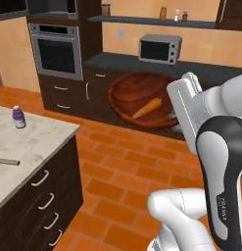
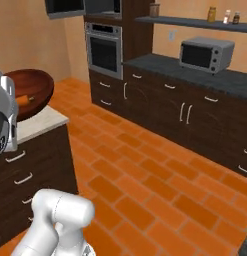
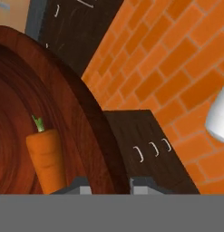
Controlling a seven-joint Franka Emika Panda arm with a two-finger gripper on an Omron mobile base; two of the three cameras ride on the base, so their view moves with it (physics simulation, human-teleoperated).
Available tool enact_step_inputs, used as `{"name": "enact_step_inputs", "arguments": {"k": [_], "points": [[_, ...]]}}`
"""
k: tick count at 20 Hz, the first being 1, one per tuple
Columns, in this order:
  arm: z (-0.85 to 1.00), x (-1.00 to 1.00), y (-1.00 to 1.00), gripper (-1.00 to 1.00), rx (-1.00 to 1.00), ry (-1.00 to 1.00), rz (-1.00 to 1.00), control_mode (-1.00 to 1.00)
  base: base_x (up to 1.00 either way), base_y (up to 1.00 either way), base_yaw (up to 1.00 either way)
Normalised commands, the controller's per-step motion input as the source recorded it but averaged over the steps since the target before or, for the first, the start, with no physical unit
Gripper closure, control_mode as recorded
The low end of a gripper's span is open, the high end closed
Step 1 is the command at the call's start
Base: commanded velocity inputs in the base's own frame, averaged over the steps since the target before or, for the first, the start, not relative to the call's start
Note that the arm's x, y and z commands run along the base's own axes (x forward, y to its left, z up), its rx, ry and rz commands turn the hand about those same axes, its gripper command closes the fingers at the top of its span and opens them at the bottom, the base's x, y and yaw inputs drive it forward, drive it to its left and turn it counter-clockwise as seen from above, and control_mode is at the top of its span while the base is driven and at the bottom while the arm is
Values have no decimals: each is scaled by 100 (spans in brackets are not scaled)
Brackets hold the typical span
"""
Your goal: Pick the carrot from the sink and place it in the bowl. Then pick the bowl and place it in the microwave. Then close the microwave door and press the start button.
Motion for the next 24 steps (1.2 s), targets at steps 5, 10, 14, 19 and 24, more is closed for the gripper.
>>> {"name": "enact_step_inputs", "arguments": {"k": [5,10,14,19,24], "points": [[0,0,0,100,0,0,0,100,99,-64,-11],[0,0,0,100,0,0,0,100,100,-49,9],[0,0,0,100,0,0,0,100,100,-46,45],[0,0,0,100,0,0,0,100,100,-37,55],[0,0,0,100,0,0,0,100,100,-39,55]]}}
